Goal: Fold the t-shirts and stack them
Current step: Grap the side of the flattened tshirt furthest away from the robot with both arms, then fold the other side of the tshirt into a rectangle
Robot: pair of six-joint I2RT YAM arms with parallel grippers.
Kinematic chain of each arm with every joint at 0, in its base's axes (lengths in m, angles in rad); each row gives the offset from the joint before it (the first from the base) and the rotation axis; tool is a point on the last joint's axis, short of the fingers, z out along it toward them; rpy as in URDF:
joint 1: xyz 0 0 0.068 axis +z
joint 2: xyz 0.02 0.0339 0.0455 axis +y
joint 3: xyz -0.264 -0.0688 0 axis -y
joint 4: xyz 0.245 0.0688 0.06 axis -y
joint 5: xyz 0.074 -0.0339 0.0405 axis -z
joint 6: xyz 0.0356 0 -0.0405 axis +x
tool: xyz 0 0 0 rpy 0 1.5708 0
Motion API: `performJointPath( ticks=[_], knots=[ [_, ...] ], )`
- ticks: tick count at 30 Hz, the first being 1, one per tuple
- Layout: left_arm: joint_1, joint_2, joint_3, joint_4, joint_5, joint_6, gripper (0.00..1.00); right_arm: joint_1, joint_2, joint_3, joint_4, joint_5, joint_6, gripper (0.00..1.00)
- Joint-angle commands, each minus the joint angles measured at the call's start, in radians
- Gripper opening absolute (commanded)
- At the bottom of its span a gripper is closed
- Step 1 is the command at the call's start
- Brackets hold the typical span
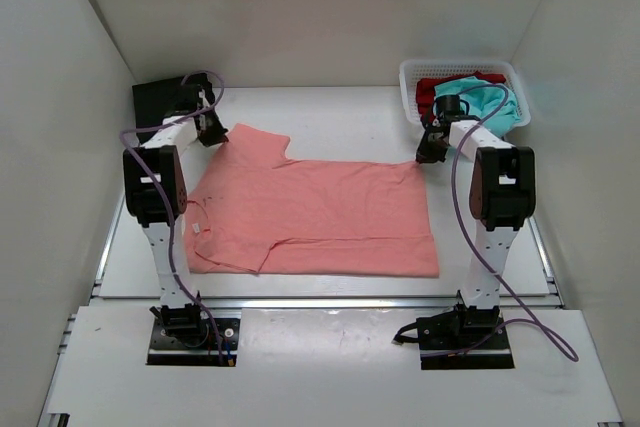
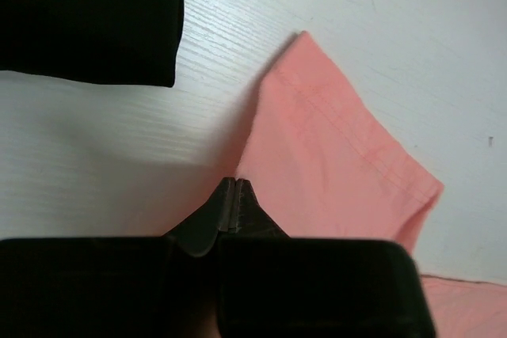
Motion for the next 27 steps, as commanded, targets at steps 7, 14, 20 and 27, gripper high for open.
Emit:
performJointPath(
  ticks=[7, 14, 20, 27],
  knots=[
    [0.028, -0.228, -0.103, 0.049, 0.076, -0.039, 0.0, -0.007, -0.183, -0.04, 0.049, -0.028, -0.035, 0.0],
    [0.041, -0.455, -0.34, 0.034, 0.082, -0.077, 0.0, -0.011, -0.338, -0.23, 0.062, -0.069, -0.052, 0.0],
    [0.05, -0.641, -0.548, -0.012, 0.039, -0.064, 0.0, -0.002, -0.496, -0.434, 0.071, -0.085, -0.074, 0.0],
    [0.005, -0.799, -0.623, -0.09, -0.103, 0.013, 0.0, -0.008, -0.685, -0.629, 0.106, -0.1, -0.095, 0.0]
  ],
)
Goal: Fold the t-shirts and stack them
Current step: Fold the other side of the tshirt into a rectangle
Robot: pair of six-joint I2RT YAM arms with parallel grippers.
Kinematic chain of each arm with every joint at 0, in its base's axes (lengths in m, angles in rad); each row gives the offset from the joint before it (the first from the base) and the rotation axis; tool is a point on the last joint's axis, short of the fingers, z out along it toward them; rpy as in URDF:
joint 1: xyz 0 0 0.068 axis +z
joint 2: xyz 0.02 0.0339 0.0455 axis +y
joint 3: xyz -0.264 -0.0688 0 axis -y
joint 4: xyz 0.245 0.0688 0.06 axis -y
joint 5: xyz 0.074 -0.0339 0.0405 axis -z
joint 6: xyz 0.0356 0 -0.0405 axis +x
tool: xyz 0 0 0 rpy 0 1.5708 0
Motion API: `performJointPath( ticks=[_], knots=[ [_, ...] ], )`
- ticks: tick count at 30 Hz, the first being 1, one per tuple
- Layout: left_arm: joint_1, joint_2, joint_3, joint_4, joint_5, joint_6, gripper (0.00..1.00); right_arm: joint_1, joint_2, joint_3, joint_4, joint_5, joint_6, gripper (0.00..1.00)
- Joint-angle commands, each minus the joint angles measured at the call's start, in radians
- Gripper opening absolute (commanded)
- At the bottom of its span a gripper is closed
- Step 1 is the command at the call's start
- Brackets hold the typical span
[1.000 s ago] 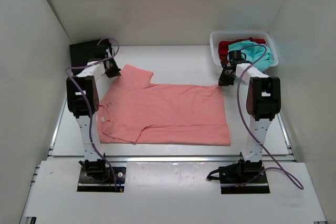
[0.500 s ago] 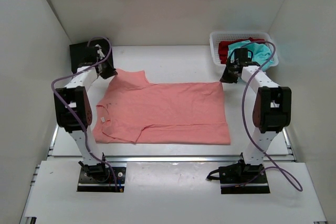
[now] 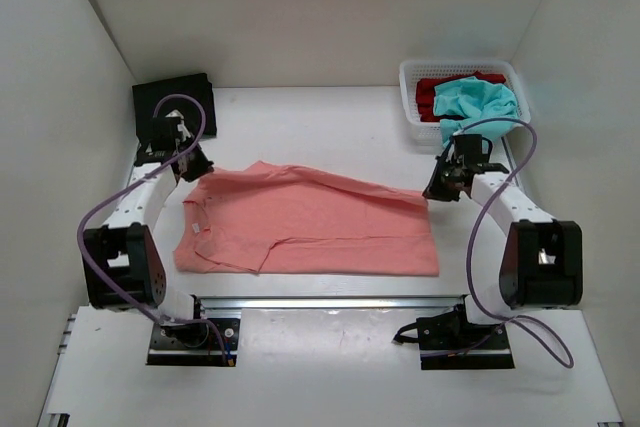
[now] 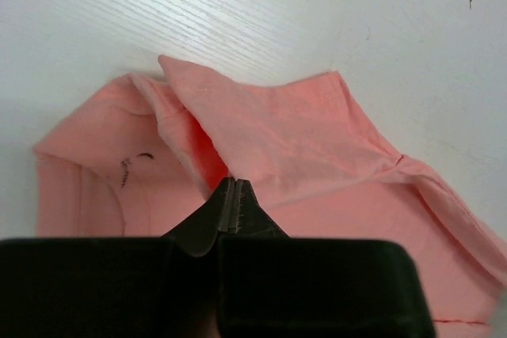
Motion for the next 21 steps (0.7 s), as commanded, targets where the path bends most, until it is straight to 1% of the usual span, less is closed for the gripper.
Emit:
performJointPath(
  ticks=[1, 4, 7, 13, 21],
  knots=[
    [-0.014, -0.119, -0.052, -0.056, -0.105, 0.05, 0.0, -0.004, -0.091, -0.053, 0.049, 0.005, -0.031, 0.0],
    [-0.014, -0.186, -0.123, -0.079, -0.174, 0.088, 0.0, -0.007, -0.137, -0.092, 0.048, 0.024, -0.047, 0.0],
    [-0.045, -0.255, -0.186, -0.099, -0.252, 0.119, 0.0, -0.009, -0.167, -0.134, 0.063, 0.027, -0.052, 0.0],
    [-0.048, -0.363, -0.316, -0.101, -0.275, 0.122, 0.0, -0.003, -0.179, -0.189, 0.081, 0.065, -0.057, 0.0],
    [-0.026, -0.427, -0.4, -0.059, -0.288, 0.119, 0.0, -0.003, -0.197, -0.267, 0.1, 0.087, -0.058, 0.0]
  ],
)
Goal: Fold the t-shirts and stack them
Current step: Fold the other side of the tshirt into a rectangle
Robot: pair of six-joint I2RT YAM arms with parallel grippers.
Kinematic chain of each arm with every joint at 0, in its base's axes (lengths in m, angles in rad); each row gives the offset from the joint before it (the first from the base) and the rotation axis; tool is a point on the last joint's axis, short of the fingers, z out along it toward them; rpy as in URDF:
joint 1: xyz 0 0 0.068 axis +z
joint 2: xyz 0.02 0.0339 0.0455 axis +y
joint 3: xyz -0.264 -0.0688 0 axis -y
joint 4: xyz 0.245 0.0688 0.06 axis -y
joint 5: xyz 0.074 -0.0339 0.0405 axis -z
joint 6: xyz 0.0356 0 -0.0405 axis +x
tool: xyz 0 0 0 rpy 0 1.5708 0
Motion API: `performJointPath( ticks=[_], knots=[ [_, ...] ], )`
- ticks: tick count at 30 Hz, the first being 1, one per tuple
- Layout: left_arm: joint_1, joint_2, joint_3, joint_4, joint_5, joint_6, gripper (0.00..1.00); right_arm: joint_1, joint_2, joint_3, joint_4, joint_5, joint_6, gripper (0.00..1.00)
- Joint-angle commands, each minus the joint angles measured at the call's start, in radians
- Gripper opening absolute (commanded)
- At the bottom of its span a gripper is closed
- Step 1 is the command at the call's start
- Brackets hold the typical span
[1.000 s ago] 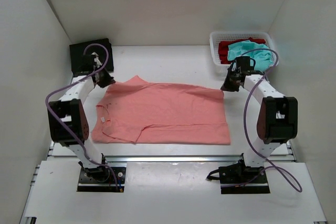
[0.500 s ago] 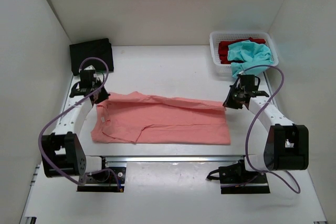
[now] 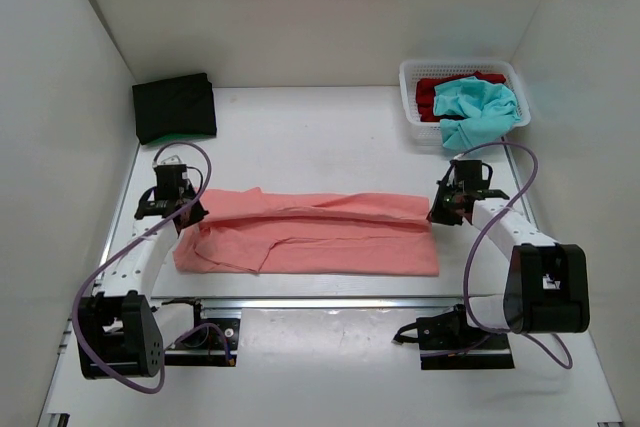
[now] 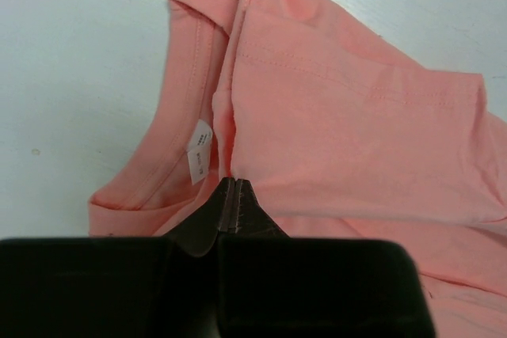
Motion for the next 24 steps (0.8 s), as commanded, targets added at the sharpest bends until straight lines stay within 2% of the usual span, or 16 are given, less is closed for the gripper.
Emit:
performJointPath(
  ticks=[1, 3, 5, 6, 7, 8, 9, 10, 12, 13, 16, 18, 20, 24],
  knots=[
    [0.01, -0.051, -0.027, 0.03, -0.043, 0.006, 0.0, -0.009, -0.032, -0.027, 0.047, 0.035, -0.018, 0.0],
    [0.013, -0.07, -0.041, 0.021, -0.057, 0.0, 0.0, -0.009, -0.038, -0.04, 0.049, 0.055, -0.016, 0.0],
    [0.021, -0.074, -0.055, 0.022, -0.1, -0.009, 0.23, -0.006, -0.039, -0.04, 0.027, 0.082, 0.007, 0.01],
    [0.021, -0.083, -0.058, 0.019, -0.117, -0.011, 0.43, -0.032, -0.042, -0.035, 0.014, 0.099, 0.008, 0.08],
    [0.02, -0.087, -0.055, 0.019, -0.125, -0.011, 0.55, -0.04, -0.044, -0.032, -0.003, 0.119, 0.025, 0.24],
    [0.021, -0.095, -0.049, 0.019, -0.142, -0.005, 0.62, -0.035, -0.044, -0.018, -0.017, 0.124, 0.037, 0.41],
    [0.023, -0.101, -0.048, 0.025, -0.139, 0.003, 0.64, -0.04, -0.038, -0.003, -0.02, 0.127, 0.039, 0.46],
    [0.026, -0.103, -0.037, 0.031, -0.136, 0.008, 0.64, -0.032, -0.044, 0.008, -0.031, 0.127, 0.03, 0.5],
    [0.026, -0.109, -0.023, 0.048, -0.104, 0.017, 0.56, -0.021, -0.042, 0.057, -0.034, 0.124, 0.015, 0.52],
    [0.021, -0.103, -0.009, 0.048, -0.087, 0.014, 0.5, -0.017, -0.036, 0.08, -0.02, 0.118, 0.01, 0.5],
    [-0.054, -0.054, 0.005, 0.07, 0.028, -0.021, 0.35, 0.028, 0.001, 0.123, 0.041, 0.024, -0.018, 0.38],
    [-0.126, -0.017, -0.011, 0.097, 0.071, -0.058, 0.37, 0.045, 0.034, 0.141, 0.061, -0.023, -0.01, 0.28],
    [-0.18, 0.037, -0.02, 0.116, 0.072, -0.115, 0.36, 0.063, 0.066, 0.153, 0.107, -0.086, -0.013, 0.12],
    [-0.272, 0.179, 0.012, 0.142, 0.026, -0.19, 0.35, 0.126, 0.143, 0.172, 0.142, -0.128, -0.025, 0.05]
  ],
)
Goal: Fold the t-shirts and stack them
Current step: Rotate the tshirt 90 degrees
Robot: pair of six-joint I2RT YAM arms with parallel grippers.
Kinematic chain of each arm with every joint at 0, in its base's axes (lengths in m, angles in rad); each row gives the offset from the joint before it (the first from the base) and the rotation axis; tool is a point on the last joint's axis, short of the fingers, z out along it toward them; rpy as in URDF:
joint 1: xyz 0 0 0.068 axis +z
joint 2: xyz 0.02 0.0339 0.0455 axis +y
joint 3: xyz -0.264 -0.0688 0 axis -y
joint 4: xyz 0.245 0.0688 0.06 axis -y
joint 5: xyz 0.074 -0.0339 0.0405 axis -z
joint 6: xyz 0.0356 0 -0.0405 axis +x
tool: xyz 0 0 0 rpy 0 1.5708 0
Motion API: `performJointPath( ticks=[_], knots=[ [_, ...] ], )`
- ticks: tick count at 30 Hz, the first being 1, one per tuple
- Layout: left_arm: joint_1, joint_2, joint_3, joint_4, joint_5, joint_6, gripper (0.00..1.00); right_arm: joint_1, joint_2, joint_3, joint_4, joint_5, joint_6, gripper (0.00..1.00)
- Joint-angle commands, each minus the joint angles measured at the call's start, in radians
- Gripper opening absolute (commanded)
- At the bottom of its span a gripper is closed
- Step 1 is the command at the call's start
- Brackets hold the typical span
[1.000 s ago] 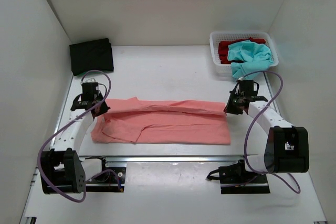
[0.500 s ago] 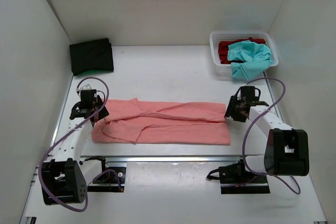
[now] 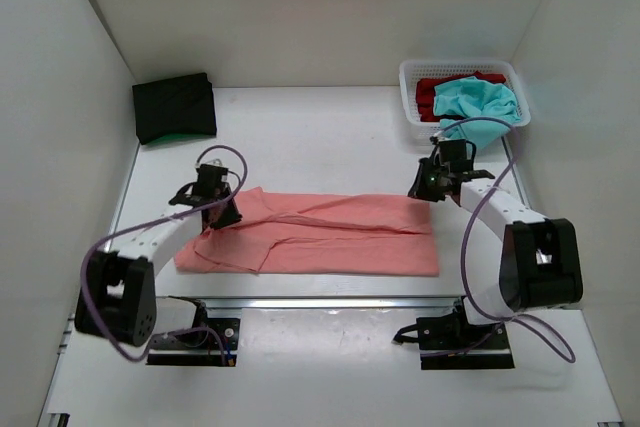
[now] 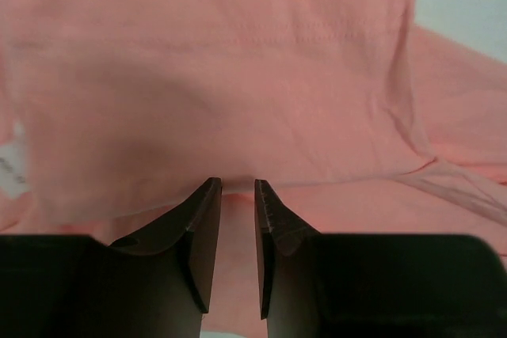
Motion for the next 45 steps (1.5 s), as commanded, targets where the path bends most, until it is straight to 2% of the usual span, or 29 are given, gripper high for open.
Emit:
performJointPath(
  ticks=[1, 4, 6, 8, 11, 14, 15, 16, 17, 18, 19, 20, 21, 23, 25, 27, 28, 29, 31, 33, 34, 38, 39, 41, 45],
  knots=[
    [-0.035, 0.115, 0.055, 0.015, -0.005, -0.109, 0.34, 0.052, 0.065, 0.022, 0.063, -0.082, -0.023, 0.05],
    [-0.048, 0.291, 0.182, -0.051, -0.04, -0.15, 0.33, 0.09, 0.132, 0.007, 0.066, -0.071, -0.006, 0.05],
    [-0.064, 0.44, 0.271, -0.087, -0.045, -0.148, 0.32, 0.094, 0.177, -0.001, 0.037, -0.062, 0.017, 0.0],
    [-0.074, 0.553, 0.388, -0.123, -0.002, -0.151, 0.32, 0.08, 0.207, -0.001, -0.014, -0.054, 0.053, 0.0],
    [-0.097, 0.766, 0.642, -0.206, 0.042, -0.141, 0.29, 0.072, 0.211, -0.012, -0.115, -0.025, 0.06, 0.0],
    [-0.113, 1.007, 1.079, -0.338, 0.073, -0.085, 0.27, 0.122, 0.148, -0.07, -0.147, -0.008, 0.09, 0.0],
    [-0.117, 1.101, 1.165, -0.366, 0.075, -0.044, 0.26, 0.13, 0.14, -0.09, -0.144, -0.011, 0.103, 0.0],
    [-0.12, 1.155, 1.371, -0.437, 0.099, -0.041, 0.26, 0.167, 0.116, -0.099, -0.141, -0.007, 0.135, 0.0],
    [-0.115, 1.28, 1.631, -0.547, 0.131, -0.035, 0.25, 0.213, 0.087, -0.113, -0.141, -0.017, 0.173, 0.0],
    [-0.12, 1.421, 1.778, -0.656, 0.172, -0.036, 0.24, 0.239, 0.077, -0.113, -0.138, -0.014, 0.216, 0.0],
    [-0.111, 1.492, 2.047, -0.7, 0.185, -0.048, 0.24, 0.291, 0.057, -0.119, -0.132, -0.017, 0.23, 0.0],
    [-0.097, 1.588, 2.147, -0.72, 0.237, -0.085, 0.23, 0.335, 0.044, -0.122, -0.12, -0.022, 0.269, 0.0],
    [-0.088, 1.541, 2.066, -0.628, 0.306, -0.106, 0.23, 0.36, 0.036, -0.128, -0.099, -0.029, 0.29, 0.01],
    [-0.075, 1.439, 1.715, -0.453, 0.34, -0.11, 0.23, 0.438, 0.02, -0.142, -0.024, -0.042, 0.346, 0.0],
    [-0.071, 1.419, 1.663, -0.378, 0.335, -0.102, 0.23, 0.501, 0.028, -0.141, 0.022, -0.025, 0.365, 0.0],
    [-0.068, 1.515, 1.81, -0.444, 0.392, -0.104, 0.23, 0.56, 0.066, -0.148, 0.082, -0.036, 0.377, 0.01],
    [-0.077, 1.601, 1.967, -0.461, 0.409, -0.113, 0.23, 0.57, 0.073, -0.15, 0.108, -0.042, 0.386, 0.0],
    [-0.074, 1.635, 2.055, -0.464, 0.446, -0.13, 0.23, 0.593, 0.101, -0.151, 0.157, -0.057, 0.386, 0.0],
    [-0.066, 1.639, 2.012, -0.333, 0.521, -0.18, 0.23, 0.626, 0.14, -0.133, 0.203, -0.065, 0.385, 0.0],
    [-0.069, 1.587, 1.827, -0.198, 0.529, -0.196, 0.23, 0.662, 0.197, -0.113, 0.254, -0.08, 0.373, 0.0],
    [-0.065, 1.577, 1.804, -0.15, 0.532, -0.211, 0.23, 0.667, 0.217, -0.096, 0.27, -0.095, 0.36, 0.0],
    [-0.06, 1.692, 2.008, -0.127, 0.593, -0.269, 0.23, 0.679, 0.307, -0.026, 0.258, -0.119, 0.322, 0.0],
    [-0.055, 1.692, 1.998, -0.072, 0.614, -0.278, 0.23, 0.69, 0.322, 0.003, 0.251, -0.117, 0.287, 0.0],
    [-0.04, 1.642, 1.962, 0.039, 0.657, -0.312, 0.23, 0.695, 0.339, 0.057, 0.218, -0.103, 0.207, 0.01],
    [-0.02, 1.49, 1.969, 0.034, 0.645, -0.315, 0.25, 0.669, 0.262, 0.108, 0.159, -0.057, 0.164, 0.0]
  ],
)
